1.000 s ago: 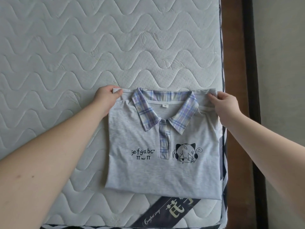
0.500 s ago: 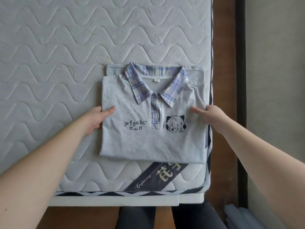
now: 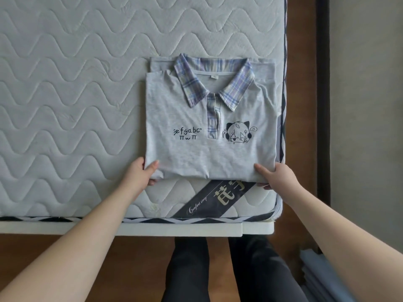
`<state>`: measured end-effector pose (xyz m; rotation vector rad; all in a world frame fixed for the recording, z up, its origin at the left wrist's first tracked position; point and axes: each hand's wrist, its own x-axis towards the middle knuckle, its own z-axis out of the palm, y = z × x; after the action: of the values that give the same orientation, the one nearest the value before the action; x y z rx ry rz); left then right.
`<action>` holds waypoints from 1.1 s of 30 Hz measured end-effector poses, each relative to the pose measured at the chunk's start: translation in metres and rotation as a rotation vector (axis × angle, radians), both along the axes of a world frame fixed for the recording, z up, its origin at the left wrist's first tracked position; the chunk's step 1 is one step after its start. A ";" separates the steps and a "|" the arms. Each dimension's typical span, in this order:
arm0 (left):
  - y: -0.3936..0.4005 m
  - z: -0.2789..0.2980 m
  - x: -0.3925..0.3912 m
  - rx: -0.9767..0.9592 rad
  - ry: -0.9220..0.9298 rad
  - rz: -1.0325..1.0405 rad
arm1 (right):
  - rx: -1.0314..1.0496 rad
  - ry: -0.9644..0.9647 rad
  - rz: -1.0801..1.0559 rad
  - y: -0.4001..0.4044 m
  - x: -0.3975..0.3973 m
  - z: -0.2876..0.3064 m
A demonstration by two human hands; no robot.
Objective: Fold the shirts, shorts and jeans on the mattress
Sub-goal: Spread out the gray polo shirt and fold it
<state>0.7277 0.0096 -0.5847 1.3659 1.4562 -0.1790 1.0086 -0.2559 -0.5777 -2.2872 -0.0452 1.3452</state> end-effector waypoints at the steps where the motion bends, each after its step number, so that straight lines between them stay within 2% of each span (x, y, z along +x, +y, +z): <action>1: -0.002 0.000 -0.005 0.071 0.021 -0.014 | 0.025 -0.048 -0.011 -0.004 -0.003 0.000; 4: -0.009 0.002 -0.014 0.225 0.099 -0.106 | 0.022 -0.173 -0.019 -0.012 -0.006 -0.001; 8: -0.024 -0.003 -0.014 0.210 0.179 -0.132 | -0.062 -0.218 -0.018 -0.017 -0.012 -0.005; 10: -0.030 -0.004 -0.014 0.089 0.085 0.016 | -0.033 -0.215 -0.023 -0.019 -0.016 -0.005; 12: -0.039 -0.004 -0.021 -0.028 -0.053 0.160 | 0.065 -0.123 -0.082 -0.023 -0.019 -0.002; 15: -0.047 -0.006 -0.033 -0.051 -0.167 0.267 | 0.164 -0.042 -0.172 -0.032 -0.024 0.001; 22: -0.037 -0.008 -0.037 -0.019 -0.191 0.311 | 0.035 -0.232 -0.159 -0.034 -0.030 0.000; 26: -0.030 -0.004 -0.027 -0.103 -0.127 0.361 | 0.034 -0.258 -0.245 -0.031 -0.032 0.001; 30: -0.025 -0.007 -0.021 0.018 -0.003 0.317 | -0.039 -0.283 -0.162 -0.026 -0.025 0.000; 31: -0.024 -0.007 -0.020 0.060 0.059 0.268 | -0.085 -0.292 -0.135 -0.026 -0.023 0.000; 33: -0.026 -0.001 -0.013 0.239 0.313 0.110 | -0.195 -0.299 -0.110 -0.022 -0.021 0.001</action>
<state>0.7149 -0.0160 -0.5860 1.4923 1.8574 -0.1562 0.9872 -0.2780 -0.5763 -2.5966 0.1164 0.9814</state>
